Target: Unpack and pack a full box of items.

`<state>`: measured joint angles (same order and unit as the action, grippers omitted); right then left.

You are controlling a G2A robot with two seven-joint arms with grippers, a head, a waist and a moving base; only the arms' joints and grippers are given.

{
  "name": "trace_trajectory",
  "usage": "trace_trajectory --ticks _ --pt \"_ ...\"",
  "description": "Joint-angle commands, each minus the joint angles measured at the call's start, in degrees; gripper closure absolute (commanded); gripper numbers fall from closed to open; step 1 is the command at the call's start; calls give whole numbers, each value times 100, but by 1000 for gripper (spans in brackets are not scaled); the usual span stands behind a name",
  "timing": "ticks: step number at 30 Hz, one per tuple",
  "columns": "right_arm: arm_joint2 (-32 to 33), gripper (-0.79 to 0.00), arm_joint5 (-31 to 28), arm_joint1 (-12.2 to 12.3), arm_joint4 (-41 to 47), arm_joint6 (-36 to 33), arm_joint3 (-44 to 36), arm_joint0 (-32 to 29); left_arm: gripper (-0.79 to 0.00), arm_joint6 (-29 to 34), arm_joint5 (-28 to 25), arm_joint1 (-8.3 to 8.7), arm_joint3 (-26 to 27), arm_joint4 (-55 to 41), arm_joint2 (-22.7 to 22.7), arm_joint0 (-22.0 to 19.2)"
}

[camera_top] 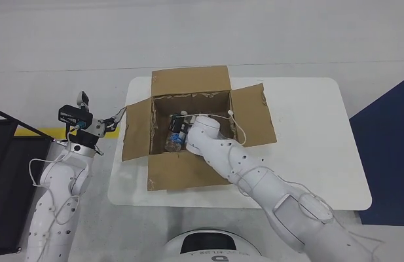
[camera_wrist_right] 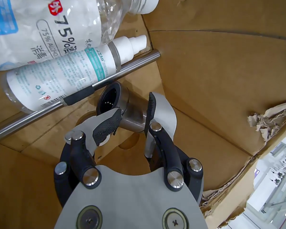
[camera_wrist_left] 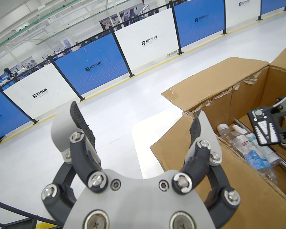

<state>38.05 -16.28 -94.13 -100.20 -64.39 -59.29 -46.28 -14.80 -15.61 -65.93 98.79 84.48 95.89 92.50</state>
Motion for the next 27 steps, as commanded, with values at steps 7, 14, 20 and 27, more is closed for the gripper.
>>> trace_trajectory --ticks 7,14,20,27 --pt "131 -428 346 -17 -227 28 -355 -46 -785 0 0 0 0 0 0 0" --pt "234 -483 207 39 -455 -82 -903 -351 -785 0 0 0 0 0 0 0" --pt "305 -453 76 36 -521 -51 -897 -413 -785 0 0 0 0 0 0 0" --pt "332 -391 206 -86 -371 -156 -370 -209 -785 0 0 0 0 0 0 0"
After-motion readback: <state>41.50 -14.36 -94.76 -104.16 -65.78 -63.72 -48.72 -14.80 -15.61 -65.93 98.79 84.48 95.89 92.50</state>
